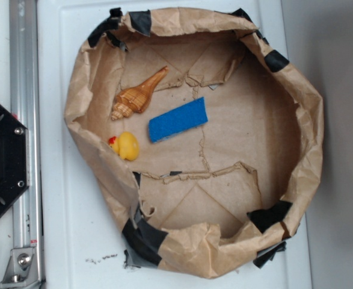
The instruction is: Grab the blue sponge.
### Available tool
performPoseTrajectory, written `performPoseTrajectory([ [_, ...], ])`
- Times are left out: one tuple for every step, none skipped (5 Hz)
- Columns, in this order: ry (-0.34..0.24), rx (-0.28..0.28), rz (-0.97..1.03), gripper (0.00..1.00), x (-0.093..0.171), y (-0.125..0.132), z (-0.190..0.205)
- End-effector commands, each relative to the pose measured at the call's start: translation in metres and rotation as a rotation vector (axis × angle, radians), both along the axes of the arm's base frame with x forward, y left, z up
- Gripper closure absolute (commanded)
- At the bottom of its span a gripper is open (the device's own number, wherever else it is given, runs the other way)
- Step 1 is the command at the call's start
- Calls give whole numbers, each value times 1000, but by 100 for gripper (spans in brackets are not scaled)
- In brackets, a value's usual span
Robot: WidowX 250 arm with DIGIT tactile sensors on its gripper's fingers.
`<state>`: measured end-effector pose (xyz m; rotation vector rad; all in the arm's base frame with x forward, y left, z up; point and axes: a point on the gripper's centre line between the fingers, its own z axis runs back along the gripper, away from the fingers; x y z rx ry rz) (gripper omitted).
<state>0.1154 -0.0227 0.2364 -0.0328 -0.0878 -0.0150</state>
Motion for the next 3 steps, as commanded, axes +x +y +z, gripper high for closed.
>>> performPoseTrajectory([
  [0, 0, 0, 0, 0, 0, 0],
  [-62, 103, 44, 0, 50, 18, -24],
  [-16, -39, 172, 0, 97, 40, -69],
])
